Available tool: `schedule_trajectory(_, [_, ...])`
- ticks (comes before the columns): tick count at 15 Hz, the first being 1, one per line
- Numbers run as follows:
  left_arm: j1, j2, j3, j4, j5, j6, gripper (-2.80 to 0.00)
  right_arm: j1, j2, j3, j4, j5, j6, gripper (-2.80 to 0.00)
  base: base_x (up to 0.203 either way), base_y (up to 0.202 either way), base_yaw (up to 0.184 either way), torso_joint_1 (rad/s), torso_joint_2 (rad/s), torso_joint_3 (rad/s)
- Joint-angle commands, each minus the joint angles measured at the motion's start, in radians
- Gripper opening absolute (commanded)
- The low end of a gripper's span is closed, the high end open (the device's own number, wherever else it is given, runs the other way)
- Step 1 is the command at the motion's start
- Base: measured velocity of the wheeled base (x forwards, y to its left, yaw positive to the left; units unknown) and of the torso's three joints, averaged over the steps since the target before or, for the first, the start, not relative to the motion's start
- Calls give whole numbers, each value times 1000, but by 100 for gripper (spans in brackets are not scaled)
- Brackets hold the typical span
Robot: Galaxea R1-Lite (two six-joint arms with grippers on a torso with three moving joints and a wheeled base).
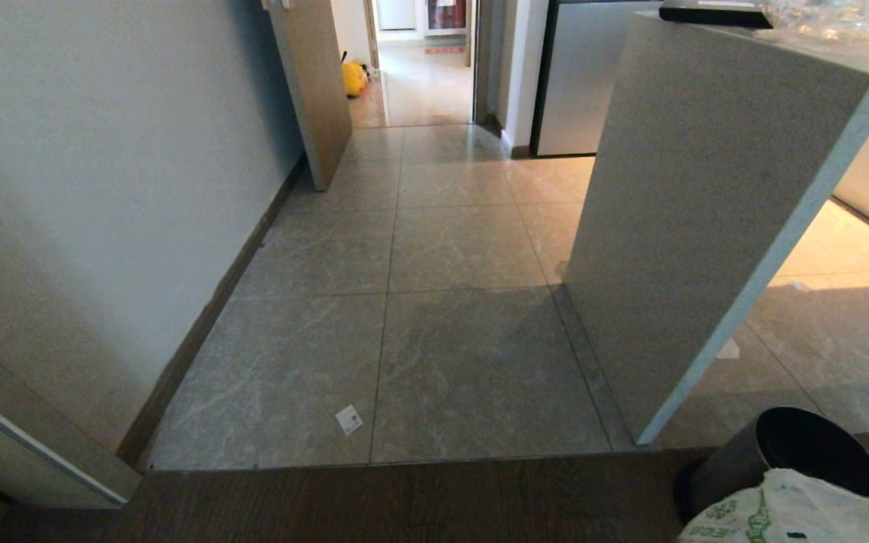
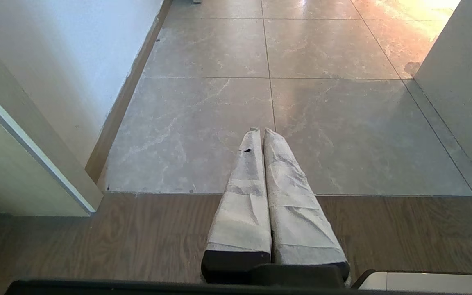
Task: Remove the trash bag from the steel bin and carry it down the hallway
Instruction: Put the trash bag at the door
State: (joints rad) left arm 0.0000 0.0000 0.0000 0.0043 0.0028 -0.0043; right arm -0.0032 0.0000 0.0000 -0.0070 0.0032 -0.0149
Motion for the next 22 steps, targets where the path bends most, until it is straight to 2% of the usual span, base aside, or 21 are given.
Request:
schedule_trajectory(1, [0,0,0,0,0,0,-280,0,2,0,-1,0,0,-280,0,0,0,-2,2,25])
schedule_trajectory(17, [0,0,0,0,0,4,-280,0,2,0,-1,0,0,-280,0,0,0,0,0,0])
schedule_trajectory(22, [0,0,0,0,0,3,-280,0,2,0,-1,0,0,-280,167,0,-1,4,1,6])
